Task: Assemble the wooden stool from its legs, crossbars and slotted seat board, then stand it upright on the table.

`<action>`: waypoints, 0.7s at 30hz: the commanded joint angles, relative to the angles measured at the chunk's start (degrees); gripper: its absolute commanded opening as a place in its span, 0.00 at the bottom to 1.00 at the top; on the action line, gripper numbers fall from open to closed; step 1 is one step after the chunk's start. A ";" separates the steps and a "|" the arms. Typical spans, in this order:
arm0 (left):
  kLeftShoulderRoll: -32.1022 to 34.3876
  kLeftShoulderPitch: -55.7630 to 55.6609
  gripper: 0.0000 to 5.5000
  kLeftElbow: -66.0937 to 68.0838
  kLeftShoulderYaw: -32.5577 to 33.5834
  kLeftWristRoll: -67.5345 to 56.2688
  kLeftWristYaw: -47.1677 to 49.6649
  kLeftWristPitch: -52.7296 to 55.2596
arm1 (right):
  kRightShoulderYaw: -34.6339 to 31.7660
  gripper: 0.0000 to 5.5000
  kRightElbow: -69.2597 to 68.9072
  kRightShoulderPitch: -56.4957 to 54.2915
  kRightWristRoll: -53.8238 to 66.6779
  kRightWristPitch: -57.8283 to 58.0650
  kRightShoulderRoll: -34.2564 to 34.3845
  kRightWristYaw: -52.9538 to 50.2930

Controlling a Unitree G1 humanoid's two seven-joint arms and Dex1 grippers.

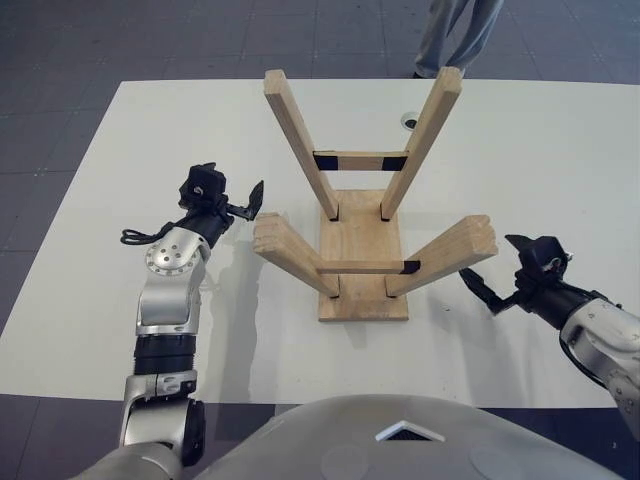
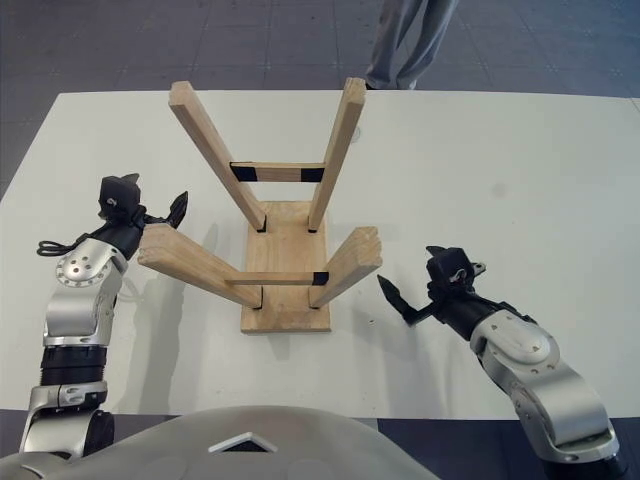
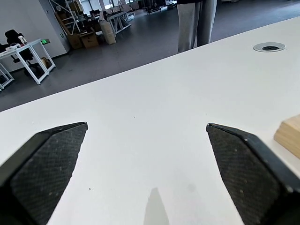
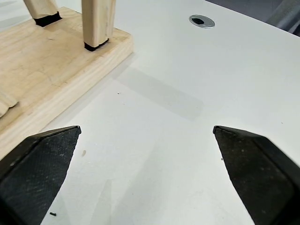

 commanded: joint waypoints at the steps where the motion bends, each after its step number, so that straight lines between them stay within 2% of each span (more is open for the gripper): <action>1: 0.08 -3.45 0.86 6.62 -2.70 4.12 1.08 -3.77 | 2.25 0.95 -5.07 1.73 -3.41 0.03 -1.79 4.36; 5: -2.95 -4.66 0.86 10.77 -5.49 8.66 6.51 -1.86 | 3.20 0.95 -8.50 2.16 -4.99 0.43 -0.95 6.38; 9: -3.80 -10.85 0.86 18.90 -7.02 13.25 12.28 -3.03 | 3.88 0.95 -11.49 3.51 -6.45 -0.04 -1.87 9.07; 13: -4.30 -18.35 0.86 29.73 -7.62 11.29 6.46 -3.88 | 2.70 0.95 -13.15 4.24 -7.79 0.12 -2.15 11.16; 16: -5.23 -22.78 0.86 37.03 -8.05 11.46 6.22 -10.80 | 3.10 0.95 -13.90 4.95 -9.20 0.03 -2.54 12.66; 21: -8.13 -25.83 0.86 44.10 -10.14 9.45 -3.29 -19.97 | 6.56 0.95 -14.63 5.27 -12.55 0.32 -2.18 13.97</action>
